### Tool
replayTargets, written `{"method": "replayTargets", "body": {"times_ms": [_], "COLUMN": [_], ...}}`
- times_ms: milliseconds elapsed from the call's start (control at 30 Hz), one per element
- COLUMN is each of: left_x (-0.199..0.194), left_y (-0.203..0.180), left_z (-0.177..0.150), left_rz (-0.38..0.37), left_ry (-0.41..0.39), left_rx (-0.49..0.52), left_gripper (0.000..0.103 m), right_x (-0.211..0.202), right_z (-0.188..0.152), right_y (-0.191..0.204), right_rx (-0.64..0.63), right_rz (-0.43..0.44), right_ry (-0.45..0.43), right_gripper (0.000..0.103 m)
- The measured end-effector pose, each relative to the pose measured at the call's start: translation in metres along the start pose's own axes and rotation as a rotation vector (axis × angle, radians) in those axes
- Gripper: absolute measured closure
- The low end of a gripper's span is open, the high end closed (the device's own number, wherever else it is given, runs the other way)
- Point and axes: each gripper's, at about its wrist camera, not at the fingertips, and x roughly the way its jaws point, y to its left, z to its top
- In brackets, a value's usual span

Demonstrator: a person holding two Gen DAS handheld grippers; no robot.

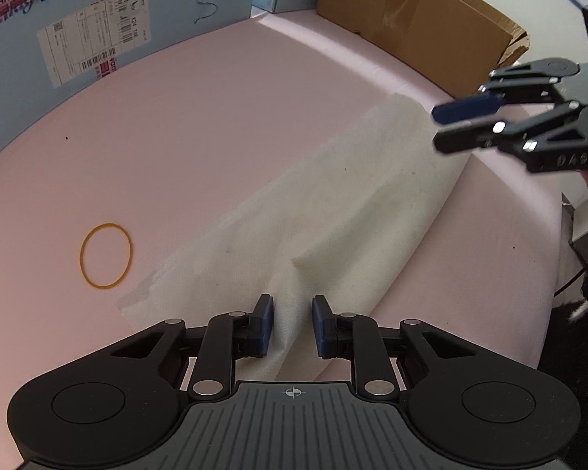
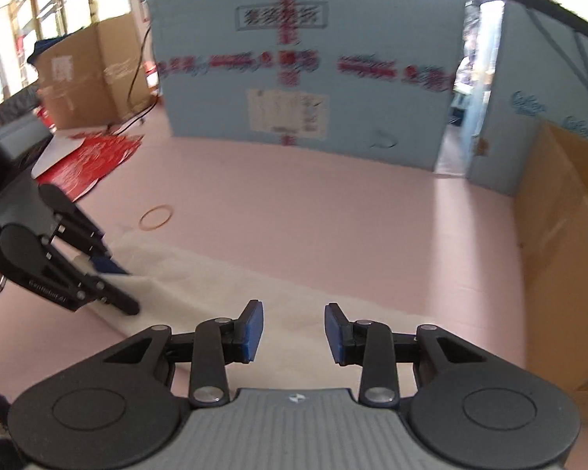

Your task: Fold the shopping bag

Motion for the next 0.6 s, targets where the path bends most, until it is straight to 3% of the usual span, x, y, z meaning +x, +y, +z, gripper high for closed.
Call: {"method": "replayTargets", "body": {"times_ms": [67,167,267,333,433,533,600], "left_x": [-0.003,-0.010,-0.023,-0.032,-0.044,-0.053,-0.064], "left_y": [0.002,0.011,0.034,0.045,0.047,0.029,0.007], "left_z": [-0.005,-0.016,-0.046,-0.061,-0.074,-0.065,-0.051], "left_rz": [0.003,0.006,0.003,0.040,0.177,0.420,0.485], "left_ry": [-0.017,-0.045,-0.093,-0.110,-0.085,-0.062,-0.139], "left_rx": [-0.035,-0.129,-0.325,-0.435,-0.480,-0.384,-0.288], "left_gripper": [0.078,0.061,0.061,0.061,0.061,0.061,0.061], "right_x": [0.017,0.026,0.023,0.020,0.021,0.021,0.021], "right_z": [-0.006,-0.014,-0.020,-0.023,-0.024,-0.023,-0.023], "right_y": [0.004,0.004,0.005,0.005,0.005,0.006,0.006], "right_rx": [-0.007,0.002,-0.015,-0.024,-0.030,-0.038,-0.043], "right_rz": [-0.022,-0.031,-0.030,-0.029,-0.029,-0.030,-0.031], "right_ry": [0.042,0.070,0.060,0.053,0.051,0.051,0.052], "right_gripper": [0.073,0.073,0.073,0.073,0.073,0.072,0.072]}}
